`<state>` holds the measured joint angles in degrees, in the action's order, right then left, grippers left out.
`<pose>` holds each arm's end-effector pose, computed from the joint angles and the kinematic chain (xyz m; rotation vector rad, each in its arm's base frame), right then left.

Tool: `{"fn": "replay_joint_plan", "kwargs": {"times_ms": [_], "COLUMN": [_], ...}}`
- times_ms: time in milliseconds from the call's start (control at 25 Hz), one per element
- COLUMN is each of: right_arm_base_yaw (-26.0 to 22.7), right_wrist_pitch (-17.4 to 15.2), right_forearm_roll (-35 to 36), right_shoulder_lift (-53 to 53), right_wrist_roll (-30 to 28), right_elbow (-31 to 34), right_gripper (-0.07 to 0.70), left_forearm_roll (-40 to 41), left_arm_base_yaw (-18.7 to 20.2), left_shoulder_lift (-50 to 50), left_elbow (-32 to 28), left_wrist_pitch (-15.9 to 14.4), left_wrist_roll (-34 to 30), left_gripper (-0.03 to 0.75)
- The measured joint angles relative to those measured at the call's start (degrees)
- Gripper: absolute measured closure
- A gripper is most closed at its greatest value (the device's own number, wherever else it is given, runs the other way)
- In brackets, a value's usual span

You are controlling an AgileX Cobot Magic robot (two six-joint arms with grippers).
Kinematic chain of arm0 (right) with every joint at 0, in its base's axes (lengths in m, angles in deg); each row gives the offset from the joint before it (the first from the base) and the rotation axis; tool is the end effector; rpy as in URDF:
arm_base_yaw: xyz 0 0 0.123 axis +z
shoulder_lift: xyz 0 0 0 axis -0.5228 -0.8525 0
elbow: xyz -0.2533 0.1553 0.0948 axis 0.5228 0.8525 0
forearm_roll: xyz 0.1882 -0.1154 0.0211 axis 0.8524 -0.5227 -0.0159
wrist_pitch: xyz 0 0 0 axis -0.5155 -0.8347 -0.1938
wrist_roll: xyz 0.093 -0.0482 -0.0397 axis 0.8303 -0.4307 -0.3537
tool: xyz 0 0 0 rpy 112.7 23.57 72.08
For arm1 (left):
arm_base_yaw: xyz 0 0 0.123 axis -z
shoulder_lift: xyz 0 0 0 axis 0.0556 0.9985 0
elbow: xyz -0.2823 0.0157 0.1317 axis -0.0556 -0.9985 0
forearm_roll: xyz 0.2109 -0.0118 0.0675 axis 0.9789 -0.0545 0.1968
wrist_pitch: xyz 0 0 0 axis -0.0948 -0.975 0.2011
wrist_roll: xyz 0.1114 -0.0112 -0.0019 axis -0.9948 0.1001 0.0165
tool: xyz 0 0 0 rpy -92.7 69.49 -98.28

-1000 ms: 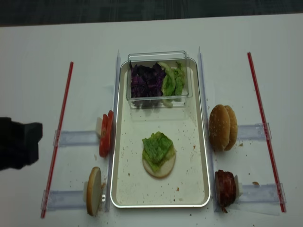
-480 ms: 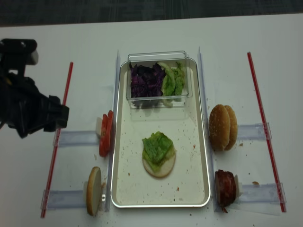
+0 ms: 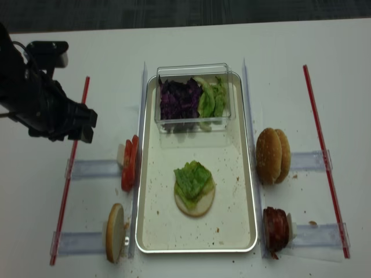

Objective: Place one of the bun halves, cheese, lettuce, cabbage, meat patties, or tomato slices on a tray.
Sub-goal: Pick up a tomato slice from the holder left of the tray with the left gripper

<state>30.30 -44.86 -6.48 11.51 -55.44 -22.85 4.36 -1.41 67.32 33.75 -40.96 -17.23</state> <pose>-0.0444 0.0093 0.2401 -0.0349 2.1199 0.0586 0.2532 -0.0196 0.2663 0.1617 2.8789 -0.1446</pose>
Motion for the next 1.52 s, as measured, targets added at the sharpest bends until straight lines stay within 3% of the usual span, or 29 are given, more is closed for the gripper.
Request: {"fn": "replay_joint_plan", "kwargs": {"times_ms": [640,1240,1520], "right_arm_base_yaw": [0.00,0.00,0.00], "right_wrist_pitch": [0.00,0.00,0.00], "right_forearm_roll": [0.00,0.00,0.00], "right_shoulder_lift": [0.00,0.00,0.00], "right_wrist_roll": [0.00,0.00,0.13], "right_elbow": [0.00,0.00,0.00], "right_gripper": [-0.046,-0.046,-0.046], "left_forearm_roll": [-3.69,-1.68,-1.68], "left_arm_base_yaw": [0.77,16.95,21.96], "left_shoulder_lift": [0.00,0.00,0.11], "left_elbow": [0.34,0.34,0.34], "left_wrist_pitch": [-0.20,0.12,0.12], "left_wrist_roll": [0.95,7.81,12.60], "left_gripper": [0.277,0.277,0.277]}}
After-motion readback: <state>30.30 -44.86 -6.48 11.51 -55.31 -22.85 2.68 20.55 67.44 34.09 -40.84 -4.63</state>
